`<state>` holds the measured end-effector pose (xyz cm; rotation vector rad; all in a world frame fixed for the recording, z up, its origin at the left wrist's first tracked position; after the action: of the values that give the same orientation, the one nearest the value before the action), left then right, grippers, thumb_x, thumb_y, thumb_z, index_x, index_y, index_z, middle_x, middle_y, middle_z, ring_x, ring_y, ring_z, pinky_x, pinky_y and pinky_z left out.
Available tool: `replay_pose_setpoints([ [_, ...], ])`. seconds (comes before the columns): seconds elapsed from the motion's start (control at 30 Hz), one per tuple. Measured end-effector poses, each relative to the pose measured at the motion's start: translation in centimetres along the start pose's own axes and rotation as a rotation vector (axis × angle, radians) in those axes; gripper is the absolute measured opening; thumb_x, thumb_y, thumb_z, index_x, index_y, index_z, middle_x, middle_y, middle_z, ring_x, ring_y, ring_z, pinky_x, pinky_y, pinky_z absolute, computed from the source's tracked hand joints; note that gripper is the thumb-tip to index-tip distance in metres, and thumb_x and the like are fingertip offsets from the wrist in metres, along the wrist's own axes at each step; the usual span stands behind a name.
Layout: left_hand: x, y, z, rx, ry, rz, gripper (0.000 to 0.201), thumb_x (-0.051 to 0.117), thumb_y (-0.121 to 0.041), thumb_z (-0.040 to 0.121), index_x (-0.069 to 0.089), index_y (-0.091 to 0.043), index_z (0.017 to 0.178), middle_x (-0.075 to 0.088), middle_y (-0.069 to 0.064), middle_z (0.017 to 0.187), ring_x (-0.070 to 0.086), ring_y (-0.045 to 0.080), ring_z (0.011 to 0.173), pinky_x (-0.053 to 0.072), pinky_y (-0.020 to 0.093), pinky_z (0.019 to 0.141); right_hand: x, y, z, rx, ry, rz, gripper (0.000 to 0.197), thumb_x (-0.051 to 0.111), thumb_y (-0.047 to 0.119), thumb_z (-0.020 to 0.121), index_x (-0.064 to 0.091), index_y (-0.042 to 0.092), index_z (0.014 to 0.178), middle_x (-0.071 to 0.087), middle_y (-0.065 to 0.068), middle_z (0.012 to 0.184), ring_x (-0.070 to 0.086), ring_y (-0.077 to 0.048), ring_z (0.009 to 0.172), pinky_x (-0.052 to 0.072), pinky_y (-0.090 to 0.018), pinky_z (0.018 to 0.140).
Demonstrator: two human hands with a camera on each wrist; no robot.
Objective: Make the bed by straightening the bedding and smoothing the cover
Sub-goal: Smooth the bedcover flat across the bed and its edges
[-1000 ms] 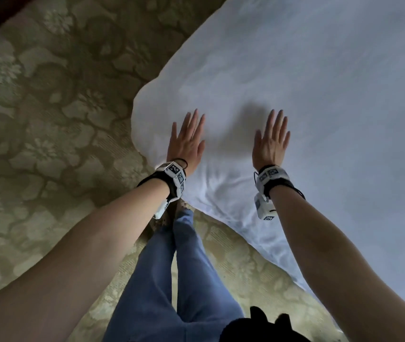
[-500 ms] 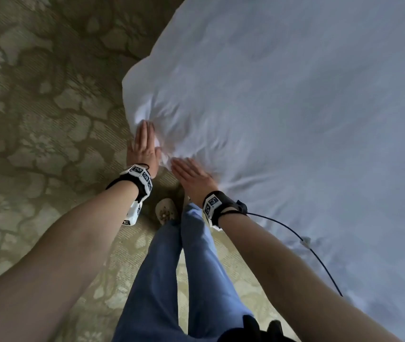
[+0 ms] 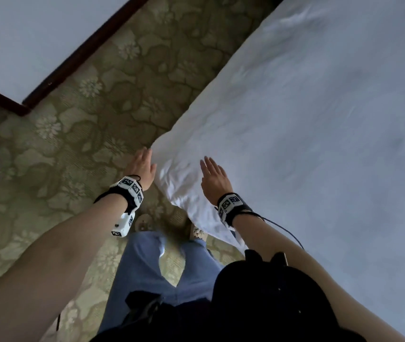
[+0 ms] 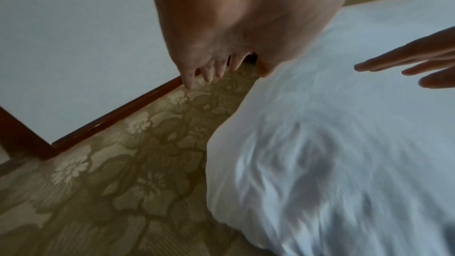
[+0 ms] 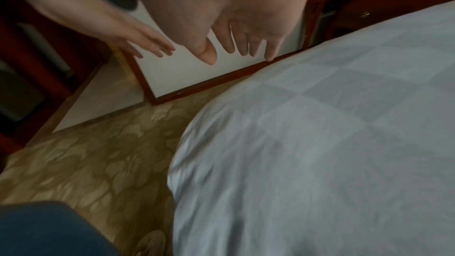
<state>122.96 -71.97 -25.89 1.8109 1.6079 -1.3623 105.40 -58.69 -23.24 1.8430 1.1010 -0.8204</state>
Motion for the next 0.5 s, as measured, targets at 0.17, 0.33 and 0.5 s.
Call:
replay_pose_setpoints([
  [0.17, -8.1, -0.1, 1.6, 0.100, -0.100, -0.015, 0.053, 0.044, -0.020, 0.098, 0.030, -0.001, 0.145, 0.031, 0.019, 0.150, 0.031, 0.032, 0.139, 0.028, 0.041, 0.114, -4.9, 2.6, 1.9, 0.080, -0.041, 0.009, 0.058, 0.034, 0.014, 0.099, 0.011, 0.008, 0.152, 0.007, -0.008, 0.160, 0.008, -0.021, 0.148, 0.015, -0.035, 0.121],
  [0.33, -15.1, 1.7, 5.1, 0.161, -0.063, -0.008, 0.053, 0.043, -0.025, 0.098, 0.030, -0.005, 0.145, 0.037, 0.016, 0.148, 0.036, 0.033, 0.135, 0.033, 0.042, 0.110, -8.6, 6.4, 5.5, 0.191, -0.072, 0.065, 0.058, 0.039, 0.017, 0.098, 0.015, 0.009, 0.151, 0.014, -0.008, 0.159, 0.015, -0.021, 0.147, 0.021, -0.035, 0.117],
  [0.5, -22.2, 2.3, 9.0, 0.301, -0.016, 0.039, 0.053, 0.039, -0.029, 0.099, 0.026, -0.010, 0.147, 0.034, 0.012, 0.149, 0.036, 0.030, 0.135, 0.034, 0.042, 0.110, -12.7, 9.4, 9.6, 0.419, -0.145, 0.226, 0.056, 0.037, 0.021, 0.100, 0.016, 0.009, 0.151, 0.016, -0.009, 0.159, 0.016, -0.023, 0.146, 0.021, -0.038, 0.117],
])
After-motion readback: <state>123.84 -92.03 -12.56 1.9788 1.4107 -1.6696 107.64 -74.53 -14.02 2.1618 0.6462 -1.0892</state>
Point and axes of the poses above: each hand's wrist, its own z-axis towards the middle knuckle, its own x-axis out of the palm, y = z × x, the point moved 6 cm from there along z, towards the middle knuckle
